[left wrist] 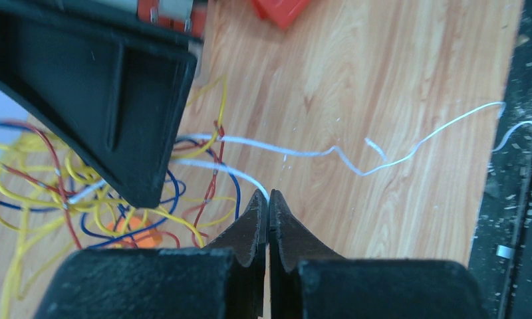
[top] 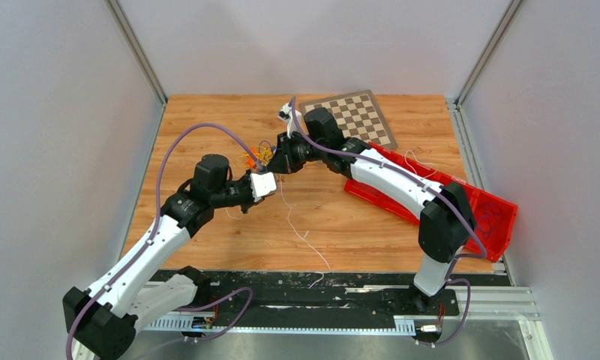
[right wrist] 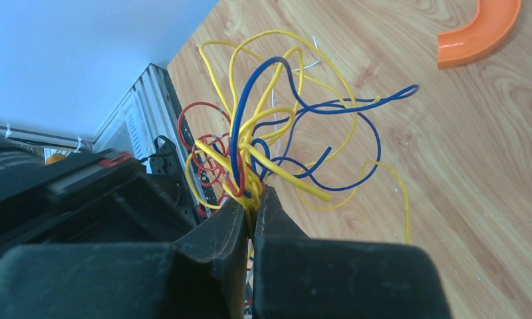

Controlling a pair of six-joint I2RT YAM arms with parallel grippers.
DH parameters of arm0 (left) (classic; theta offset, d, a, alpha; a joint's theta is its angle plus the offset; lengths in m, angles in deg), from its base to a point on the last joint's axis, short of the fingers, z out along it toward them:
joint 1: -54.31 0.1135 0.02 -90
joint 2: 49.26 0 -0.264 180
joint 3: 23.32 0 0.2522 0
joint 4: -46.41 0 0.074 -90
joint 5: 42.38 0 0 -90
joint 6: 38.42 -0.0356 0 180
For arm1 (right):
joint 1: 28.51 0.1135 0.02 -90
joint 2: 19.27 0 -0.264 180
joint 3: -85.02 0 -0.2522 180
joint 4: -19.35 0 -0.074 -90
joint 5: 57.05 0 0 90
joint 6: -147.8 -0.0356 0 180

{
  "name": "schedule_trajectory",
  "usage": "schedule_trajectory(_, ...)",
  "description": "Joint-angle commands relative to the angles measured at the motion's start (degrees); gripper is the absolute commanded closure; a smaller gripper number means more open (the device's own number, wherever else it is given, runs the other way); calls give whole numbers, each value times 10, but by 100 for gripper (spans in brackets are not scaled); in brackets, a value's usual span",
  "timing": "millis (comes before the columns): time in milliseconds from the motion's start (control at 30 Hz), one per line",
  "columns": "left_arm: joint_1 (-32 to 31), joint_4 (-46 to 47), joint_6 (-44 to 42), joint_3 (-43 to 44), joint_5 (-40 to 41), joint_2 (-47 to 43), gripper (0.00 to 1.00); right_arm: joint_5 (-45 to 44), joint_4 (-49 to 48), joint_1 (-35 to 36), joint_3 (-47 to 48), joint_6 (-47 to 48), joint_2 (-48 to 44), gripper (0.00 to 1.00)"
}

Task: Untangle the cables

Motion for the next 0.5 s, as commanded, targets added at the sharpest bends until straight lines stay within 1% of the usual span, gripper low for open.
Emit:
schedule_trajectory(0, -42, -57, -9, 66, -100, -35, 100, -19, -28, -27, 15, -5, -1, 93)
schedule_trajectory(67, -64, -87, -21, 81, -115, -35, 100, -12, -28, -37, 26, -8, 18, 86)
schedule_trajectory(100, -74, -101, -24, 85, -119, -34, 100, -7, -28, -42, 32, -11, 27, 85)
schedule_trajectory(233, -83, -114, -24, 114, -151, -30, 100, 3, -28, -52, 56, -11, 59, 85)
schedule_trajectory(467, -88, -123, 31, 197, -223, -8, 100, 6, -28, -74, 66, -3, 95, 86)
